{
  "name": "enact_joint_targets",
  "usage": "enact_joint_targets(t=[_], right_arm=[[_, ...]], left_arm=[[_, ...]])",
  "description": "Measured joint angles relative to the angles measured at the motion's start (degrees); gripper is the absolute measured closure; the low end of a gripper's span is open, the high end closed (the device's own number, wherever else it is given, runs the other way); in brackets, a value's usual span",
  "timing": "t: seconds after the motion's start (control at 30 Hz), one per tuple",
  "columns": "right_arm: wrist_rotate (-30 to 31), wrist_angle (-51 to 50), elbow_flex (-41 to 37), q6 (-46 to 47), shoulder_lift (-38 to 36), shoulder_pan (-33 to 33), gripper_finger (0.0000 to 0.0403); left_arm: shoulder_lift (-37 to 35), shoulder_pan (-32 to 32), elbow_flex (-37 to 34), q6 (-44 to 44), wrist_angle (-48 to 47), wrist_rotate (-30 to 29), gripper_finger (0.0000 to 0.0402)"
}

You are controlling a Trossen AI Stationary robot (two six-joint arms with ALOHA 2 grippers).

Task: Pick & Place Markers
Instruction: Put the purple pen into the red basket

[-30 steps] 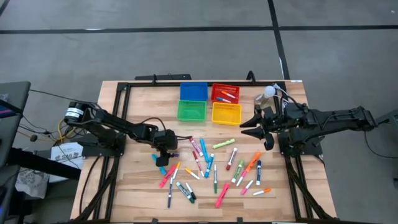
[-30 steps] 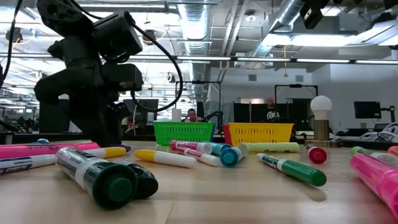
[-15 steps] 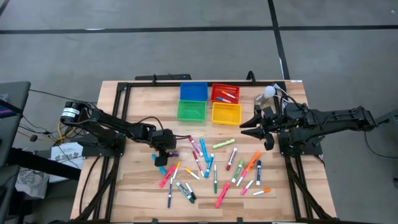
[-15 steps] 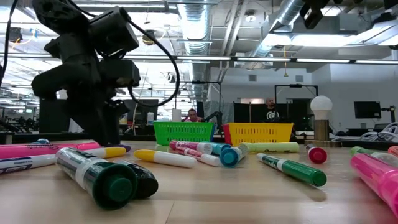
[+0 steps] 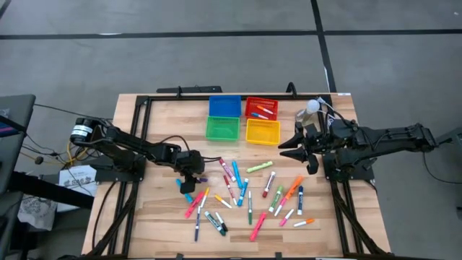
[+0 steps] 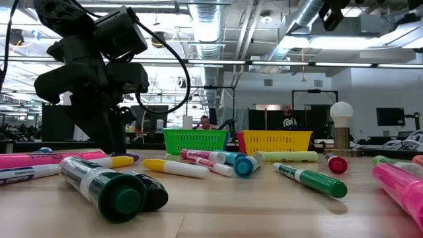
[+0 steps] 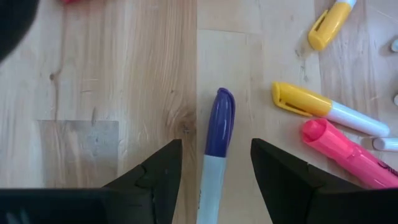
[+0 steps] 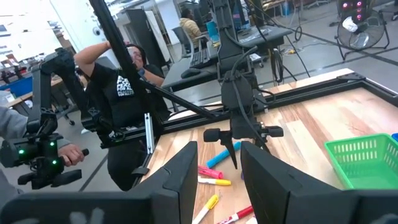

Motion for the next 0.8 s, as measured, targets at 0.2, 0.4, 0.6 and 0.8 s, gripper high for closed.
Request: enact_joint_targets(t=[0.2, 0.4, 0.6, 0.8], right_arm=[[0.0, 0.0, 0.0, 0.0, 0.0, 0.0, 0.029], [0.0, 0.0, 0.0, 0.0, 0.0, 0.0, 0.029], [0.0, 0.0, 0.0, 0.0, 0.0, 0.0, 0.029], [0.0, 0.0, 0.0, 0.0, 0.0, 0.0, 0.029]], left_arm=[[0.0, 0.0, 0.0, 0.0, 0.1, 0.0, 0.0211], [0.0, 0.0, 0.1, 0.0, 0.2, 0.0, 0.0211], [0.0, 0.0, -0.1, 0.0, 0.3, 0.0, 0.0211], [-0.3, 0.0, -2.3, -4.7, 1.0, 0.2, 0.0211]])
